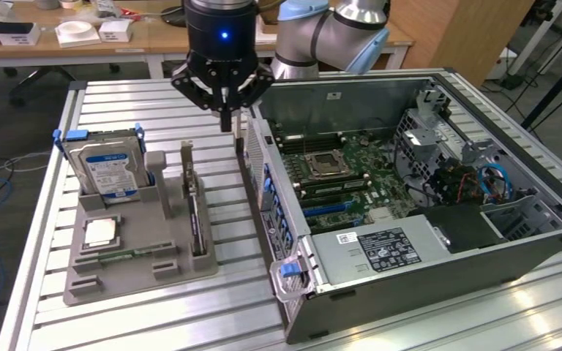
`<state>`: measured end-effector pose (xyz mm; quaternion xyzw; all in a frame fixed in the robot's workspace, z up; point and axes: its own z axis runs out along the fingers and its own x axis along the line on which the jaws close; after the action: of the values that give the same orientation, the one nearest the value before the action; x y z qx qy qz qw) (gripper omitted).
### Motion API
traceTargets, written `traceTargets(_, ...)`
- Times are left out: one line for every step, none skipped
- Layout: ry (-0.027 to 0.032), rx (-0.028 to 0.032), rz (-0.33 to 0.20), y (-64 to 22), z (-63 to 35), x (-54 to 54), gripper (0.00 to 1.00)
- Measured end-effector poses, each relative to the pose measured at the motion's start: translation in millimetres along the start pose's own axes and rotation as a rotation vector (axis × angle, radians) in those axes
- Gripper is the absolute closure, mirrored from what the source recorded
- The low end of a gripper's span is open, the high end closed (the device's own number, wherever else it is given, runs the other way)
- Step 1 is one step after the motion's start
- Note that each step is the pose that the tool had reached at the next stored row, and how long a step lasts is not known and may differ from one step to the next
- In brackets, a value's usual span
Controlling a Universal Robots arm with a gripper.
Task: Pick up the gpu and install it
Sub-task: 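Reach for the gpu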
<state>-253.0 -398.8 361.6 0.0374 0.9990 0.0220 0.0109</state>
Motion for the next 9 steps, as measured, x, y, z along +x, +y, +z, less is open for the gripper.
traceTargets(0.0000, 0.0000, 0.000, 0.0, 0.1, 0.6, 0.89)
traceTargets(0.0000, 0.0000, 0.000, -0.1, 0.2, 1.2, 0.89)
traceTargets(0.0000, -0.0001, 0.000, -0.2, 0.4, 1.8, 0.89)
traceTargets(0.0000, 0.0000, 0.000, -0.2, 0.5, 2.5, 0.89)
traceTargets(0.0001, 0.0000, 0.000, -0.3, 0.6, 3.2, 0.89)
traceTargets(0.0001, 0.0000, 0.000, -0.3, 0.8, 3.8, 0.89)
traceTargets(0.0000, 0.0000, 0.000, -0.4, 0.9, 4.5, 0.89)
traceTargets(0.0000, 0.0000, 0.000, -0.4, 1.0, 5.2, 0.89)
traceTargets(0.0000, 0.0000, 0.000, -0.5, 1.2, 5.9, 0.89)
